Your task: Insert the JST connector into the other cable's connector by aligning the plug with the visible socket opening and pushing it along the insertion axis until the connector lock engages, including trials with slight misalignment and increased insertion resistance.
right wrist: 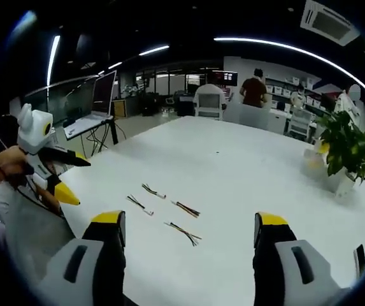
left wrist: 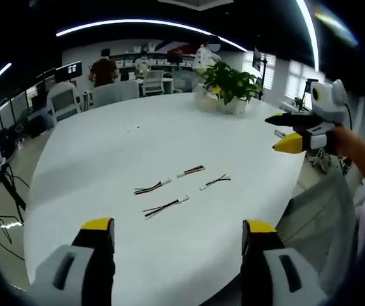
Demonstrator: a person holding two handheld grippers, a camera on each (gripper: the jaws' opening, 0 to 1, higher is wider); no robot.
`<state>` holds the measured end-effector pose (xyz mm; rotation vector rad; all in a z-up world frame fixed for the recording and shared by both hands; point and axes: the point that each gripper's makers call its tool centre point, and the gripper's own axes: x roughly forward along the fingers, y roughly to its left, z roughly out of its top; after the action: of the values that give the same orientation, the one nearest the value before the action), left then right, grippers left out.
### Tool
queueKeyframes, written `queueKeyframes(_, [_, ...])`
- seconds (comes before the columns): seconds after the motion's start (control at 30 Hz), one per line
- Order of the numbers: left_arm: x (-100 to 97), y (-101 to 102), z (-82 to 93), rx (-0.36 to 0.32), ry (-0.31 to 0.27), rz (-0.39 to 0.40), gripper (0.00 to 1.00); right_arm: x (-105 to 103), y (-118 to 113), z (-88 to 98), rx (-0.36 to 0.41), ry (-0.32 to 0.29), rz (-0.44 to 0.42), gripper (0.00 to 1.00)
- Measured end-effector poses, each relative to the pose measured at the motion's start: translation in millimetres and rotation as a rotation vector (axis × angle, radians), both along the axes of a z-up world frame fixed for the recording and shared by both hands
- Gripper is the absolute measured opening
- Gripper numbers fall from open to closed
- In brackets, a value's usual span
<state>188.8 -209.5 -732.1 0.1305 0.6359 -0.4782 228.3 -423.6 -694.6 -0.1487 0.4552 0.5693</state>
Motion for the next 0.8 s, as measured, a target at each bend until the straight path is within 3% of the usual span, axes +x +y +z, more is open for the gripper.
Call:
queueKeyframes(0.47, [19.3,0.8,-12.1,0.02,0.056,-0.009,0.78,14.3,-4.0,-19.3,-0.001,0.057,-0.012,0.79])
queueKeyframes(0.8, [28.4,-3.5,-11.9,0.037,0.054,-0.033,0.77,23.2,1.1,-22.0,-0.007,0.066,0.011,0.78])
